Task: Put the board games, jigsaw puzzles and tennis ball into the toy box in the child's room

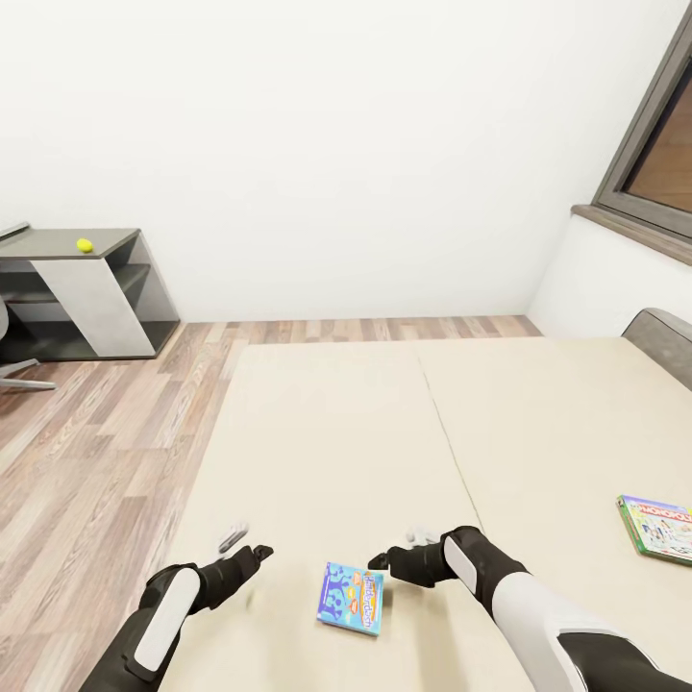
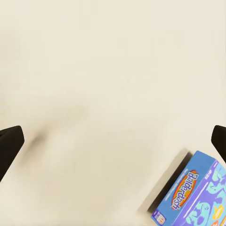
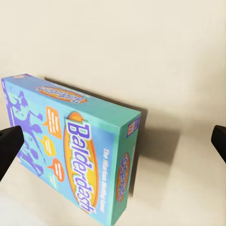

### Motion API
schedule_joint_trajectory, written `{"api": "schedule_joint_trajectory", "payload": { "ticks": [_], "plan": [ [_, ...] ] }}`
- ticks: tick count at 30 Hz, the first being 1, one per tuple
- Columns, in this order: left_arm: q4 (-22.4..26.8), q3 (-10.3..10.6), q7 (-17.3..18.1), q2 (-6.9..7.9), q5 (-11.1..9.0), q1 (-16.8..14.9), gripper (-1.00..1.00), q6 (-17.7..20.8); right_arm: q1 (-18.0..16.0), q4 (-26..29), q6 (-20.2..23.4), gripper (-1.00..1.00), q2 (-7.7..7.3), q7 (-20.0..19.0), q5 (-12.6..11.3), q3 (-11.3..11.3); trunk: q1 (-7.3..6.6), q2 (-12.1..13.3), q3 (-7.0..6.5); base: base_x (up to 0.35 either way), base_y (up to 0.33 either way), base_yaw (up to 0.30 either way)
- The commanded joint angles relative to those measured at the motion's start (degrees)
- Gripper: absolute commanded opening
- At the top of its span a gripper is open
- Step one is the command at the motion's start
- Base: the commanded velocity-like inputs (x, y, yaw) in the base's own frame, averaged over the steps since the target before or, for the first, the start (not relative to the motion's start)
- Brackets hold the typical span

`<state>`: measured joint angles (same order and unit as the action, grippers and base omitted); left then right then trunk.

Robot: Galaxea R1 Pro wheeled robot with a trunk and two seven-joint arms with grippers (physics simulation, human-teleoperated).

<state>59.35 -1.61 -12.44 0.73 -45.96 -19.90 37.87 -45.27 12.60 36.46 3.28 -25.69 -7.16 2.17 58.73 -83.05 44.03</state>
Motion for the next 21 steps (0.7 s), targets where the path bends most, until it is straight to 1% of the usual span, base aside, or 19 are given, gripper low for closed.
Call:
{"api": "schedule_joint_trajectory", "payload": {
  "ticks": [1,15,18,21],
  "plan": [
    [0.1,0.0,-0.5,0.0,-0.6,0.0,1.0,0.2,0.0,0.1,0.5,1.0,0.01,0.2,-0.4,0.2,0.0,0.0,0.05,0.0,0.0,0.0],
    [0.1,0.0,-0.5,0.0,-0.6,0.0,1.0,0.2,0.0,0.1,0.5,1.0,0.01,0.2,-0.4,0.2,0.0,0.0,0.05,0.0,0.0,0.0],
    [0.3,-0.1,-0.4,0.98,-0.6,-0.2,1.0,0.4,-0.1,0.1,1.0,1.0,0.38,1.1,-0.4,0.3,0.0,0.0,0.05,0.0,0.0,0.0],
    [0.7,-0.1,-0.4,1.95,-0.6,0.2,1.0,0.6,0.0,0.7,1.0,1.0,0.26,2.1,-0.5,0.3,0.0,0.0,0.05,0.0,0.0,0.0]
  ]
}}
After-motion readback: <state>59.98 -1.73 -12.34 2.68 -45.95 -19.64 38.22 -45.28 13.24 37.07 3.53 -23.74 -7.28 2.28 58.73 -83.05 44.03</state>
